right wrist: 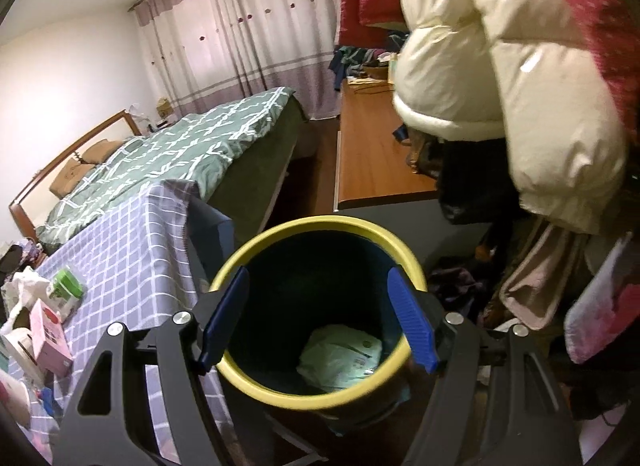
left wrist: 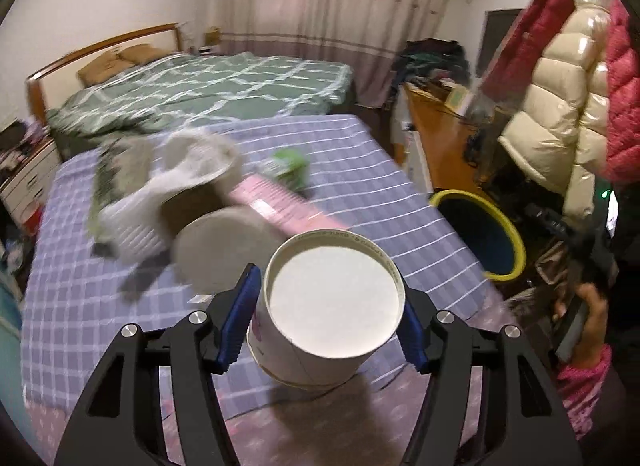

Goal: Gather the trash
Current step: 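Grasp the white paper cup with the left gripper and lift it, then carry the paper cup over the yellow bin and open the left gripper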

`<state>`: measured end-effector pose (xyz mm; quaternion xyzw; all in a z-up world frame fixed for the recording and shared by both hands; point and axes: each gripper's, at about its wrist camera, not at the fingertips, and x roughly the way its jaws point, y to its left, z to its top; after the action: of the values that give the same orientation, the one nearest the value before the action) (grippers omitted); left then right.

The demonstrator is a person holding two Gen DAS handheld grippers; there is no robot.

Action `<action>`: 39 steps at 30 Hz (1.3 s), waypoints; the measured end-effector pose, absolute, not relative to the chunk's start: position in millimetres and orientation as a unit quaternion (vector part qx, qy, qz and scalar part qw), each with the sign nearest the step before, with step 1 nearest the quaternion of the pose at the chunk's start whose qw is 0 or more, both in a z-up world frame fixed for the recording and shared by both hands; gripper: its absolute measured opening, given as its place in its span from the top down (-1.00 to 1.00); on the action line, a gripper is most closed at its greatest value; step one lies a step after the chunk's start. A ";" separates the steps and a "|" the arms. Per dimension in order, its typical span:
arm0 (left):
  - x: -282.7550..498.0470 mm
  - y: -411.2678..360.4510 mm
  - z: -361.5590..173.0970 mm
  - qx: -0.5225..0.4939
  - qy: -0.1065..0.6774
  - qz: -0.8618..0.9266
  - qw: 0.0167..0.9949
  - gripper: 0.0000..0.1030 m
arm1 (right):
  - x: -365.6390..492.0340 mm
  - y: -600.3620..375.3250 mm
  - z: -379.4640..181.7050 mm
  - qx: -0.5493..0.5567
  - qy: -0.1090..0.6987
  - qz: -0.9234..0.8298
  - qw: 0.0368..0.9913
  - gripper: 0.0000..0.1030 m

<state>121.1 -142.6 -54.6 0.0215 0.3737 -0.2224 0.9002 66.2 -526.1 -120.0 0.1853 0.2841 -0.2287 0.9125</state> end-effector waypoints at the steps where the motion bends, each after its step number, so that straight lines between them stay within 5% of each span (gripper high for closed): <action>1: 124.2 -152.6 -51.7 0.025 0.373 -0.233 0.898 -0.21 | 61.7 -528.9 -120.7 0.185 0.283 -0.234 0.911 -0.33; 12: 151.7 -319.3 -25.3 0.082 0.342 -0.370 0.860 -0.21 | 26.2 -557.0 -132.7 0.189 0.283 -0.261 0.903 -0.33; 23: 185.0 -452.8 -72.0 0.125 0.357 -0.389 0.840 -0.34 | 9.3 -581.5 -145.7 0.208 0.288 -0.267 0.896 -0.38; 25: 192.6 -457.7 -80.0 0.122 0.361 -0.377 0.844 -0.80 | 8.5 -582.5 -146.1 0.207 0.288 -0.268 0.896 -0.41; 39: 171.3 -338.3 -35.4 0.044 0.335 -0.334 0.880 -0.88 | 27.4 -548.1 -143.3 0.188 0.302 -0.234 0.905 -0.43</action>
<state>171.3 -338.3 -35.4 0.0442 0.3349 -0.3340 0.8800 27.4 -548.1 -143.3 0.1882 0.3018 -0.2340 0.9049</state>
